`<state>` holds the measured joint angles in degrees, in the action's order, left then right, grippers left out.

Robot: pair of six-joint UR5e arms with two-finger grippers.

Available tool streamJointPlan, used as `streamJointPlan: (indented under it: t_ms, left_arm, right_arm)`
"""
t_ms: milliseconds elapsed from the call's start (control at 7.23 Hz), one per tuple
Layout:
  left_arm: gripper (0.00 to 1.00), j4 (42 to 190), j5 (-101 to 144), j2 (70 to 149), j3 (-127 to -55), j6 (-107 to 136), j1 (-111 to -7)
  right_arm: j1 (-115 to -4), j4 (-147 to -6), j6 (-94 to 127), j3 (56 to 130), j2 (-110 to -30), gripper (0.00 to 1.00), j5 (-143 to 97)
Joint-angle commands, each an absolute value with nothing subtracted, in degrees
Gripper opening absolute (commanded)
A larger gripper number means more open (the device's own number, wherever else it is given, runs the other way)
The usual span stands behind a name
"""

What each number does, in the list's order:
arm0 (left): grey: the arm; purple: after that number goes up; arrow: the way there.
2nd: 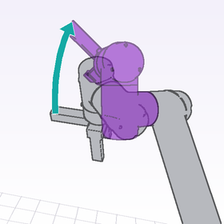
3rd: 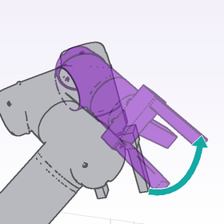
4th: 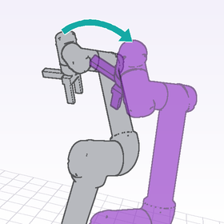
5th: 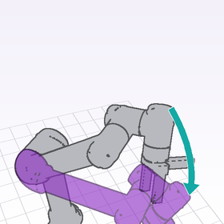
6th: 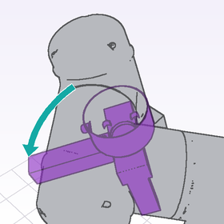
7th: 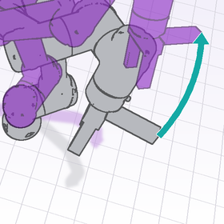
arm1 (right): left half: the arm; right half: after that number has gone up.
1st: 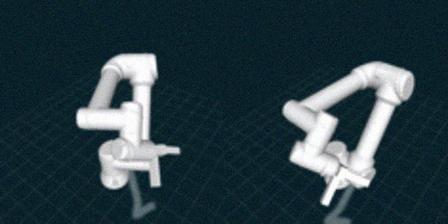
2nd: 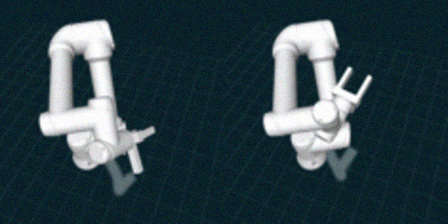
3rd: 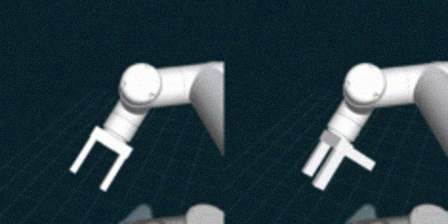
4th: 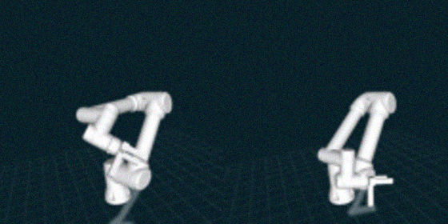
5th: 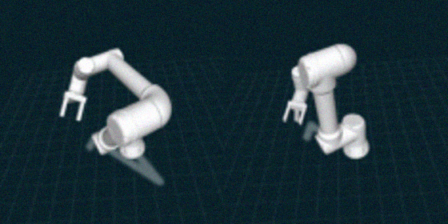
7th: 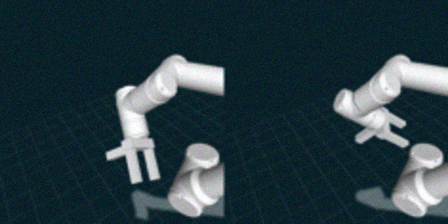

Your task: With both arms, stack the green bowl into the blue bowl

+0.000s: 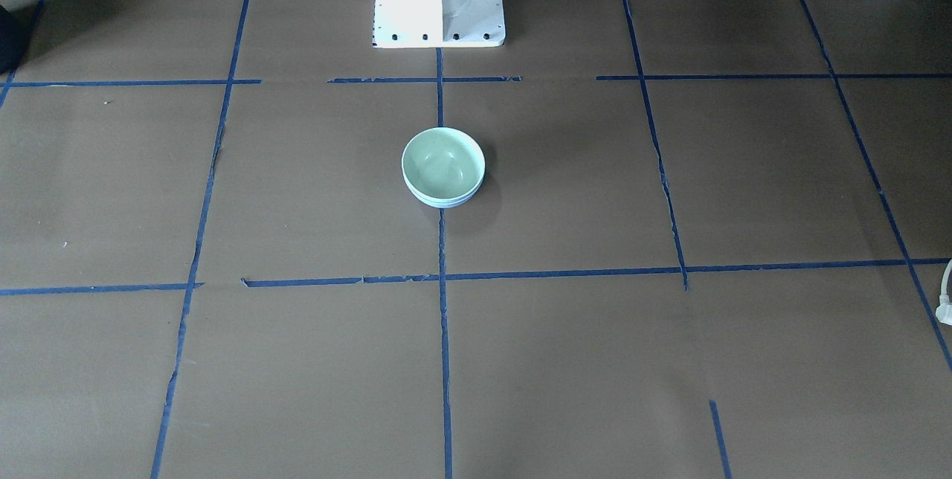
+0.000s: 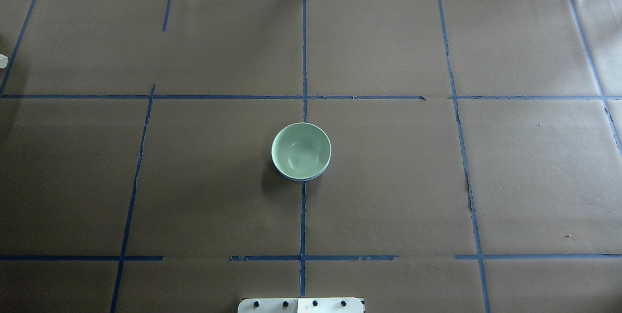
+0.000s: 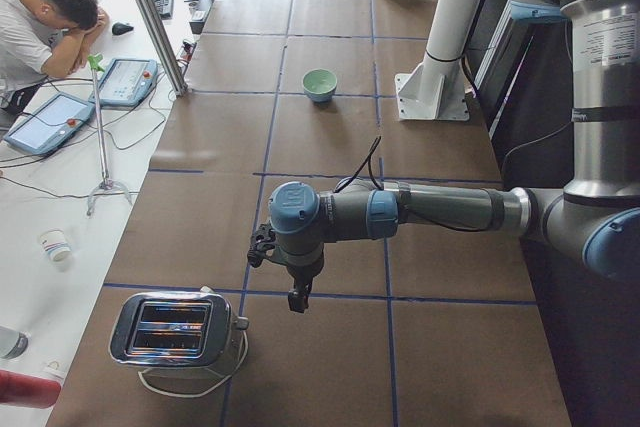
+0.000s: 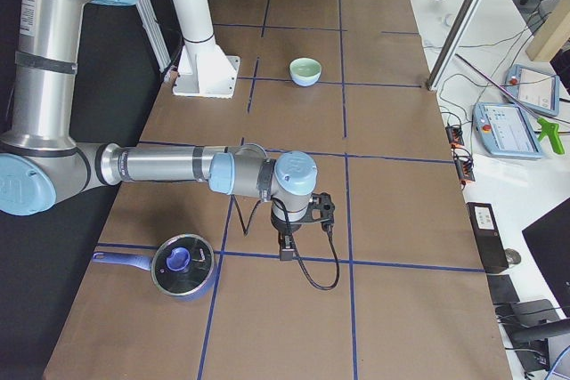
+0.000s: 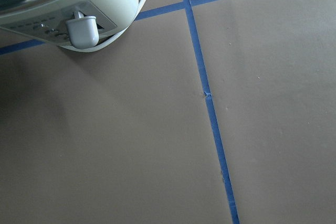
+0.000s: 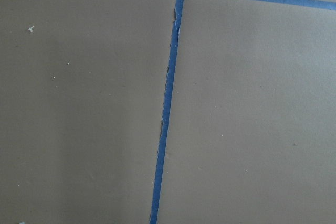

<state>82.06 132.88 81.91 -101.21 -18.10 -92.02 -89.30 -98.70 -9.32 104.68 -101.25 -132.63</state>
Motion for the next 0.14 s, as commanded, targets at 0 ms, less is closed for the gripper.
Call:
streamJointPlan:
  t_ms: [0]
  left_arm:
    - [1.00, 82.0, 132.9, 81.9, -101.2, -18.1, -92.0]
  right_arm:
    - [-89.3, -98.7, -9.3, 104.7, -101.2, 1.00, -132.6]
